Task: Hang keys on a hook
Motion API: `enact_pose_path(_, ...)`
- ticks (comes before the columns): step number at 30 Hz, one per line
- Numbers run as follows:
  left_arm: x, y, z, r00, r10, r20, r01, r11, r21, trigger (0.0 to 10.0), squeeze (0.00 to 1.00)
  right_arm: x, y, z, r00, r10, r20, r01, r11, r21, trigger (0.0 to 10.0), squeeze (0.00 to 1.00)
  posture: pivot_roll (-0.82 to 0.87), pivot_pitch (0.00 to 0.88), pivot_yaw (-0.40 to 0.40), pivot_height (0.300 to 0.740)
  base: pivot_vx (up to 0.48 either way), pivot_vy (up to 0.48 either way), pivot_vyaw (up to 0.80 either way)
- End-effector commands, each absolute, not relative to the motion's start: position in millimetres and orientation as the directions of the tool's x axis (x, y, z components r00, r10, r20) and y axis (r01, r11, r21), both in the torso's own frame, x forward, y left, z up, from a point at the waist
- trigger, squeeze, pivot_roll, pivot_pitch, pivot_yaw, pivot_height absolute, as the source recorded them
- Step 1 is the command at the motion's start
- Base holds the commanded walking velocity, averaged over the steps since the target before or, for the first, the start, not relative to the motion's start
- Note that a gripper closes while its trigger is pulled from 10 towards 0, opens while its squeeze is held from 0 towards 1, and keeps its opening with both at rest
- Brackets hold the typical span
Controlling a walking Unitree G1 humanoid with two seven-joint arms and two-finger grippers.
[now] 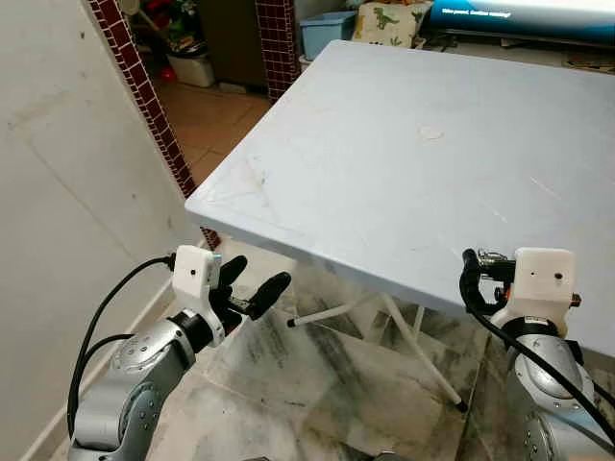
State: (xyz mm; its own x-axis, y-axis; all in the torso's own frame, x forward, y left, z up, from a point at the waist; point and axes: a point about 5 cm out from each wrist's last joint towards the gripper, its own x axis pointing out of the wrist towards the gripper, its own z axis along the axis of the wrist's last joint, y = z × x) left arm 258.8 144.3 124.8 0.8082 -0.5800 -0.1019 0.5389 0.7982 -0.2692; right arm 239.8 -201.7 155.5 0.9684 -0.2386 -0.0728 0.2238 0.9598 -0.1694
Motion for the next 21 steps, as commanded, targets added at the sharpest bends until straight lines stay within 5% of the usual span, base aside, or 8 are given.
enact_pose_path(1, 258, 146, 127, 0.806, -0.583, -0.102, 0.545, 0.798, -0.256, 10.0, 0.00, 239, -201, 155, 0.968, -0.238, -0.080, 0.222, 0.961, -0.167, 10.0, 0.00, -0.04, 0.135, 0.087, 0.740, 0.000, 0.000, 0.00)
enact_pose_path(19, 258, 146, 127, 0.806, -0.583, -0.102, 0.545, 0.798, -0.256, 10.0, 0.00, 239, -201, 155, 0.968, -0.238, -0.080, 0.222, 0.961, -0.167, 10.0, 0.00, -0.04, 0.135, 0.087, 0.740, 0.000, 0.000, 0.00)
enact_pose_path(21, 251, 134, 130, 0.731, -0.672, -0.117, 0.619, 0.726, -0.298, 10.0, 0.00, 268, -210, 140, 0.959, -0.238, -0.156, 0.219, 0.967, -0.134, 10.0, 0.00, -0.02, 0.158, 0.105, 0.740, 0.000, 0.000, 0.00)
